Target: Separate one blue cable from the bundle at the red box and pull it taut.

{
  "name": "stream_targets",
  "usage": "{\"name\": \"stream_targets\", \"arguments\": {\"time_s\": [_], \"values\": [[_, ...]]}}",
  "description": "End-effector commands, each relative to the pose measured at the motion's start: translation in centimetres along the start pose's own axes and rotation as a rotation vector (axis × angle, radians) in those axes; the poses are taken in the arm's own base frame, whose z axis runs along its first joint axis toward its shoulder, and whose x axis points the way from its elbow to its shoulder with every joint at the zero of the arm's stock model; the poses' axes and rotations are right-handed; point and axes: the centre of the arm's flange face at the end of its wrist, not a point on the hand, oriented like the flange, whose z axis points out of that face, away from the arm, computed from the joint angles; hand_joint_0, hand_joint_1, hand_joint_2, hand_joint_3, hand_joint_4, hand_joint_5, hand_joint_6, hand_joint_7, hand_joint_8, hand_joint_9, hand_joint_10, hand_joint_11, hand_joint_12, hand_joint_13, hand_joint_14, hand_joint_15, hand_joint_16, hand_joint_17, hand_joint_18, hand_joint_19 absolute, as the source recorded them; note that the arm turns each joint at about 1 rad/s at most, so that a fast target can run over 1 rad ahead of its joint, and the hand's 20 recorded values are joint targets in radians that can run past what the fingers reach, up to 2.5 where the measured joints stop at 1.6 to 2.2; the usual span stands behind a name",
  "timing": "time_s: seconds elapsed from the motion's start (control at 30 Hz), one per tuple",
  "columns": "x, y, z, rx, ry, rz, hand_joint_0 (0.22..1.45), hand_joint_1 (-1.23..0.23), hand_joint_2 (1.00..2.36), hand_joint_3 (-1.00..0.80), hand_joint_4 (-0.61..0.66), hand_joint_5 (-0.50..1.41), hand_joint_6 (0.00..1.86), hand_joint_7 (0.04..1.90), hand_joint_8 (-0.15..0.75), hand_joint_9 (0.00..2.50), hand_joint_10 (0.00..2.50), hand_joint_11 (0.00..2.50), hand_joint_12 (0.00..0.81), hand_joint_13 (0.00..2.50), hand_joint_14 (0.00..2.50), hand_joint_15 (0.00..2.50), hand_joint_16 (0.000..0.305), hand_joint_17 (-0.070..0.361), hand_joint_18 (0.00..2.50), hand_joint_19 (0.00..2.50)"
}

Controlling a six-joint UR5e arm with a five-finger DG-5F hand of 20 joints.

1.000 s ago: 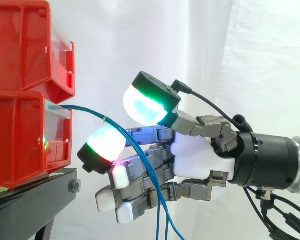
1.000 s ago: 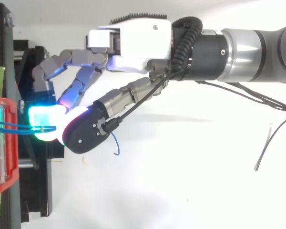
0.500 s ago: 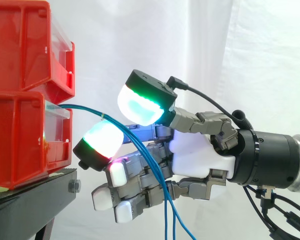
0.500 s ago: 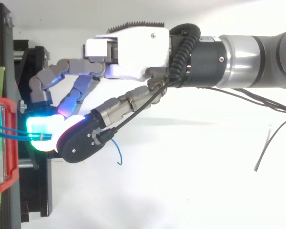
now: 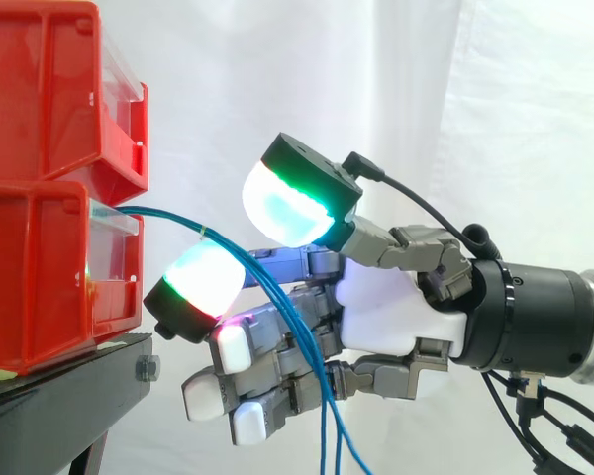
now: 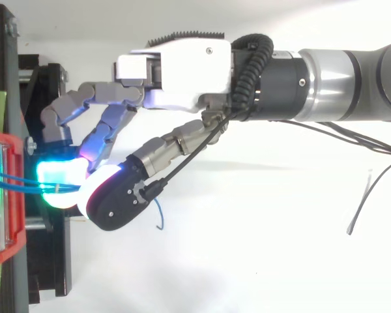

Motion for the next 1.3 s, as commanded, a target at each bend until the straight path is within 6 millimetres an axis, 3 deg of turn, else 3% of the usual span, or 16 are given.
{"name": "stream_targets", "arguments": {"time_s": [0.0, 0.7, 0.83, 0.93, 1.27], "values": [[0.2, -0.6, -0.2, -0.009, 0.0, 0.006, 0.55, -0.62, 1.0, -0.5, 0.28, -0.19, 0.73, 1.17, 0.35, 0.85, 0.01, 0.56, 0.374, 0.87, 0.01, 0.35, 0.047, 0.105, 0.8, 0.52], [1.2, -0.6, 0.0, -0.03, 0.015, 0.032, 0.59, -0.74, 1.0, -0.5, 0.25, -0.2, 0.71, 1.2, 0.334, 0.82, 0.01, 0.56, 0.365, 0.87, 0.01, 0.36, 0.046, 0.103, 0.81, 0.52], [1.4, -0.6, 0.0, -0.032, 0.019, 0.05, 0.58, -0.71, 1.0, -0.5, 0.25, -0.2, 0.71, 1.19, 0.336, 0.82, 0.01, 0.56, 0.365, 0.87, 0.01, 0.37, 0.046, 0.103, 0.81, 0.53], [1.5, -1.9, -0.1, -0.021, 0.021, 0.069, 0.57, -0.69, 1.0, -0.5, 0.25, -0.2, 0.71, 1.18, 0.335, 0.82, 0.01, 0.57, 0.367, 0.88, 0.01, 0.36, 0.046, 0.104, 0.81, 0.54], [1.5, -1.7, 0.1, -0.035, 0.02, 0.076, 0.57, -0.6, 1.0, -0.5, 0.26, -0.19, 0.7, 1.21, 0.344, 0.84, 0.01, 0.56, 0.369, 0.88, 0.01, 0.36, 0.046, 0.104, 0.81, 0.55]]}}
